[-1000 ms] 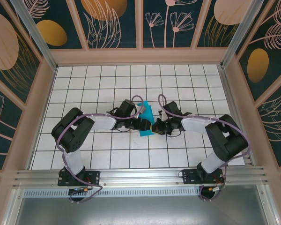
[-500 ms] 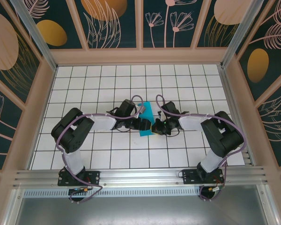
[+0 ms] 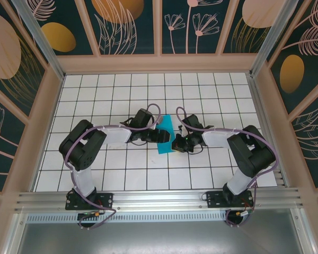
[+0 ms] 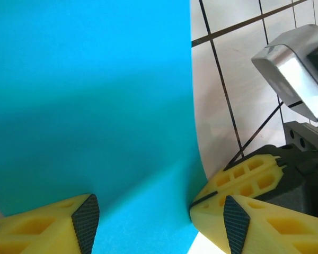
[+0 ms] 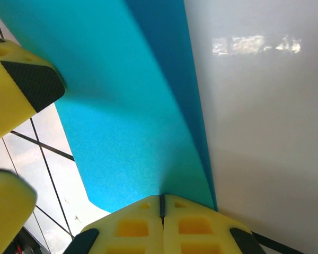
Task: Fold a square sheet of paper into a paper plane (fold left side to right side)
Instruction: Hold the square sheet of paper at the center of the table, then first fold the square sheet of paper in half at the center of the table.
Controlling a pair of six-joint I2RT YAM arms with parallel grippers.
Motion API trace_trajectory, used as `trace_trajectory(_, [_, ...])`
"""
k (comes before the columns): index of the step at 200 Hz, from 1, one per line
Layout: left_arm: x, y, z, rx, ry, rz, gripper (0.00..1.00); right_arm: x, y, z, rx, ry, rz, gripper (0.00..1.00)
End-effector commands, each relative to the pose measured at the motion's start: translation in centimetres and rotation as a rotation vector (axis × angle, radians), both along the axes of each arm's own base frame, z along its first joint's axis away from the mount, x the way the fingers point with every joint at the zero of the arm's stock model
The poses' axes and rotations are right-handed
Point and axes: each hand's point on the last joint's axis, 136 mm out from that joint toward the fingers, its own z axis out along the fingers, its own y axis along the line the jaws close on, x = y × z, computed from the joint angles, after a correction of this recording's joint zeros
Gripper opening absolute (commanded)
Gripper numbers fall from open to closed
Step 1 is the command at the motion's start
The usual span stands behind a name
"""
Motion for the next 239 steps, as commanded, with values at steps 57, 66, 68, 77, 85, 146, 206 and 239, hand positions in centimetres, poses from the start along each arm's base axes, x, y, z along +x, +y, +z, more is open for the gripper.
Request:
trace_trajectory(57, [4.1,1.6,-0.6,0.047,-0.066,0.073,0.67,-2.7,-3.9,-4.8,-0.231,0.107,-0.004,0.05])
trace_trajectory(66, [4.2,1.7,-0.6,0.047,-0.067,0.072,0.67,-2.7,-3.9,-4.7,-0.232,0.106,-0.005,0.05])
trace_trajectory(68, [4.3,1.7,-0.6,0.047,-0.069,0.073,0.68,-2.7,-4.0,-4.8,-0.233,0.107,-0.005,0.05])
trace_trajectory(77, [4.5,1.7,-0.8,0.051,-0.069,0.073,0.67,-2.8,-4.0,-4.8,-0.234,0.108,-0.004,0.05])
trace_trajectory(85, [4.6,1.6,-0.9,0.057,-0.072,0.070,0.67,-2.8,-4.0,-4.8,-0.235,0.109,-0.003,0.05])
trace_trajectory(146, [6.2,2.1,-2.1,0.145,-0.091,0.089,0.68,-3.0,-4.5,-5.1,-0.263,0.116,0.001,0.05])
trace_trajectory(206, [8.3,2.1,-1.8,0.142,-0.106,0.110,0.69,-3.2,-4.6,-5.4,-0.266,0.125,0.004,0.05])
trace_trajectory(239, [9.4,2.4,-2.1,0.145,-0.106,0.127,0.69,-3.3,-4.6,-5.5,-0.267,0.127,0.004,0.05])
